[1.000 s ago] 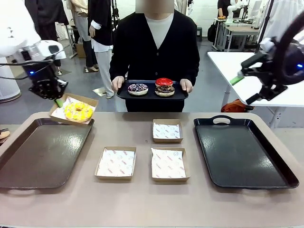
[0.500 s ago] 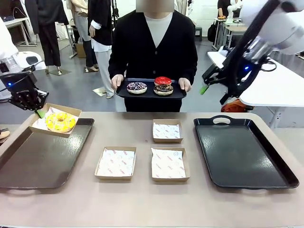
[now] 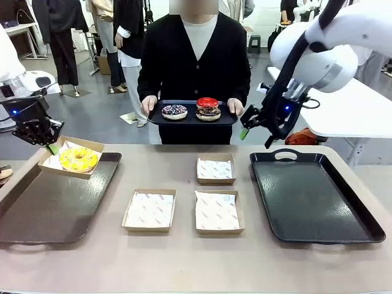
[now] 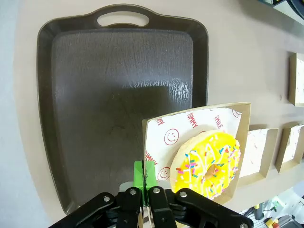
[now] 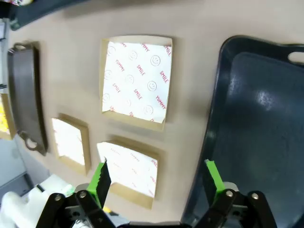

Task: Individually package the donuts and arrange them on the tray.
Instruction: Place the picked Paper togo box on the Handle tray while simultaneously picking up another Paper togo box from the table with the other hand.

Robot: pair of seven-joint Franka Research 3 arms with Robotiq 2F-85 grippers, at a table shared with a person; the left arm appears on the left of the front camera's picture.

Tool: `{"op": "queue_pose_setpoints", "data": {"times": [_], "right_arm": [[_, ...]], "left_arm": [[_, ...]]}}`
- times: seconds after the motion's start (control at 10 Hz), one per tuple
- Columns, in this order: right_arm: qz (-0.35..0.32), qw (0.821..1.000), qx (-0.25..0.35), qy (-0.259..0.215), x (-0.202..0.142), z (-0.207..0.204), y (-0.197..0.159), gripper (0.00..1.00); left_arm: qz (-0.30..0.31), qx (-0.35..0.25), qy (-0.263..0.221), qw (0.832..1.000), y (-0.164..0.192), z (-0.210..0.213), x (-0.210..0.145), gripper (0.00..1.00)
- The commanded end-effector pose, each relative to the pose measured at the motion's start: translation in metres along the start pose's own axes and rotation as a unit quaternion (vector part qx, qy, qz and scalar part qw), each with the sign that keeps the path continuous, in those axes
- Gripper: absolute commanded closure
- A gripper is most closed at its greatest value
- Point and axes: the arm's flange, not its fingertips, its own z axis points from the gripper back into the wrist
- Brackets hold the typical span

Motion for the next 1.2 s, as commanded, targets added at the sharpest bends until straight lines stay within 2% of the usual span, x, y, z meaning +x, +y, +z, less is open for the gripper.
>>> {"op": "queue_pose_setpoints", "data": {"times": [0.0,0.2,0.3,1.1], "right_arm": [[-0.008,0.999,-0.037,-0.005,0.0134,-0.0216,0.0124,0.0],[-0.007,0.999,-0.049,-0.012,0.0095,-0.0211,0.0154,0.0],[0.005,1.0,-0.021,0.001,0.0059,-0.0289,0.0083,0.0],[0.005,1.0,-0.021,0.001,0.0059,-0.0289,0.0083,0.0]], "left_arm": [[0.0,-0.001,0.0,1.0,0.0003,0.0042,-0.0022,0.99],[0.0,-0.001,0.0,1.0,0.0003,0.0042,-0.0022,0.99],[0.0,-0.001,0.0,1.0,0.0003,0.0042,-0.0022,0.99],[0.0,-0.001,0.0,1.0,0.0003,0.0042,-0.0022,0.99]]}}
